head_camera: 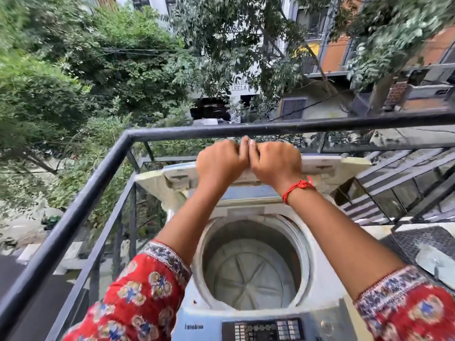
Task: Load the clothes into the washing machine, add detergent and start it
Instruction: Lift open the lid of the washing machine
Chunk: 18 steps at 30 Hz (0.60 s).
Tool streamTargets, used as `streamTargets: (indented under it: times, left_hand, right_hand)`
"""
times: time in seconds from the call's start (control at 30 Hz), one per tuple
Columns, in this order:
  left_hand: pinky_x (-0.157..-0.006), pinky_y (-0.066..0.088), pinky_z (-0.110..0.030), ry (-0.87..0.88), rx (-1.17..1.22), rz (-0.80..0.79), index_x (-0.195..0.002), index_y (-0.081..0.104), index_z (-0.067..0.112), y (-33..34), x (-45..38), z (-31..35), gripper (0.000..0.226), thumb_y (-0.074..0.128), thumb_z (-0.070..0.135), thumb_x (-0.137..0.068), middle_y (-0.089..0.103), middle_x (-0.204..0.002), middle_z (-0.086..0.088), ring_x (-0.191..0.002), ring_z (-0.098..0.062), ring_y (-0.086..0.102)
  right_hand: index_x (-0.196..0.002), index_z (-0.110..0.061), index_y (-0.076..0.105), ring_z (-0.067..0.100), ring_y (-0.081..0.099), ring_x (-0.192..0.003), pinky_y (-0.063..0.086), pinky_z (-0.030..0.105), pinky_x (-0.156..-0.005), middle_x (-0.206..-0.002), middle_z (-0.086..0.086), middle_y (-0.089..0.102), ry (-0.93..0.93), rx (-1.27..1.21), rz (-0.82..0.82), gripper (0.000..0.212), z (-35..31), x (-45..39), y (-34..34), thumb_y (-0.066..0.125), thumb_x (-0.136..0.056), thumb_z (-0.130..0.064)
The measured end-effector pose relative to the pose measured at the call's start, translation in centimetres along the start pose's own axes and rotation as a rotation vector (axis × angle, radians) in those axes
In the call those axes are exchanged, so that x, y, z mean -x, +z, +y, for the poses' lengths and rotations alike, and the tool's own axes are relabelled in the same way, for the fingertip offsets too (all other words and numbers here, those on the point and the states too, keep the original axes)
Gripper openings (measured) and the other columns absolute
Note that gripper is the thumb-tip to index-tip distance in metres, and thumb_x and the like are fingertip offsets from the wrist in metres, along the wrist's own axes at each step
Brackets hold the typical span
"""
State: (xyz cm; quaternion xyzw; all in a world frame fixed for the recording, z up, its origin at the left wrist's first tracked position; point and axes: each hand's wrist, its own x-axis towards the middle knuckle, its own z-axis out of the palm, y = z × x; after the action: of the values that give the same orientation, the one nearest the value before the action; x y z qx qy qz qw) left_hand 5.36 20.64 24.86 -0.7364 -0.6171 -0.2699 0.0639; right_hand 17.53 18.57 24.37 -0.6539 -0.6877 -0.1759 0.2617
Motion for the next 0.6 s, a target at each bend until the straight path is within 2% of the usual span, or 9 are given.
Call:
streamTargets:
  times: [0.17,0.3,0.43,0.53,0.6]
  left_hand:
    - [-0.05,0.033,-0.03,-0.025,-0.007,-0.007,-0.067,0.069,0.011,1.7,-5.4,-0.7,0.065,0.031,0.058,-0.093,0.063,-0.062,-0.01,-0.06,-0.034,0.06]
    - [-0.048,0.032,-0.028,-0.049,0.009,-0.081,-0.062,0.064,0.009,3.1,-9.3,-1.3,0.068,0.03,0.06,-0.092,0.055,-0.057,-0.006,-0.055,-0.032,0.053]
    - [-0.048,0.039,-0.026,-0.056,0.016,-0.147,-0.055,0.053,0.011,4.6,-12.4,-1.8,0.068,0.029,0.063,-0.092,0.058,-0.057,-0.004,-0.055,-0.027,0.058]
    - [-0.064,0.055,-0.034,-0.07,0.028,-0.178,-0.062,0.051,0.012,5.9,-14.1,-2.3,0.065,0.027,0.066,-0.089,0.067,-0.073,-0.009,-0.067,-0.029,0.064]
    - [-0.072,0.057,-0.039,-0.079,0.04,-0.186,-0.069,0.054,0.014,6.3,-14.6,-2.5,0.064,0.025,0.069,-0.086,0.069,-0.081,-0.011,-0.073,-0.03,0.067]
  right_hand:
    - [-0.07,-0.01,0.072,0.037,0.065,-0.064,0.031,0.032,-0.053,-0.066,0.018,0.068,0.016,-0.04,0.019,0.05,0.8,-4.9,2.2,0.039,-0.095,-0.038]
    - [-0.074,-0.008,0.071,0.037,0.065,-0.071,0.034,0.032,-0.055,-0.073,0.018,0.07,0.023,-0.063,-0.014,0.053,1.5,-8.3,4.1,0.035,-0.095,-0.04]
    - [-0.077,-0.008,0.071,0.037,0.066,-0.076,0.034,0.032,-0.057,-0.079,0.018,0.07,0.036,-0.098,-0.059,0.051,2.2,-11.1,5.9,0.035,-0.095,-0.04]
    - [-0.077,-0.009,0.071,0.036,0.065,-0.076,0.034,0.03,-0.057,-0.078,0.017,0.069,0.043,-0.098,-0.086,0.05,2.6,-12.6,7.0,0.036,-0.095,-0.039]
    - [-0.071,-0.009,0.069,0.033,0.062,-0.07,0.034,0.029,-0.055,-0.068,0.013,0.064,0.066,-0.117,-0.112,0.05,2.7,-13.1,7.4,0.037,-0.094,-0.039]
